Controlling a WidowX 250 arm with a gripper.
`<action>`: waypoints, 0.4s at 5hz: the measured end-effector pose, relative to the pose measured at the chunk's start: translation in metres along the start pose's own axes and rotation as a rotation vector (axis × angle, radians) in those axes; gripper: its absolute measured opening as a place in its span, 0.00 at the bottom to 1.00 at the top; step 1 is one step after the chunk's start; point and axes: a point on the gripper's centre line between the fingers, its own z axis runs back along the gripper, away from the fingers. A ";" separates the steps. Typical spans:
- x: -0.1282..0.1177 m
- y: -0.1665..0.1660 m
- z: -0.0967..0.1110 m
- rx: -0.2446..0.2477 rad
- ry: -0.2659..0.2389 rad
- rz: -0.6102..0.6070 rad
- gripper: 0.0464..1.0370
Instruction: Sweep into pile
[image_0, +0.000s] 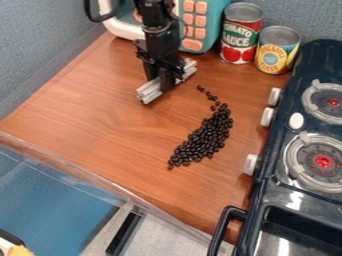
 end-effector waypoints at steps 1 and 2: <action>0.007 -0.024 -0.003 -0.024 -0.005 -0.061 0.33; 0.005 -0.039 0.005 -0.017 -0.023 -0.118 0.33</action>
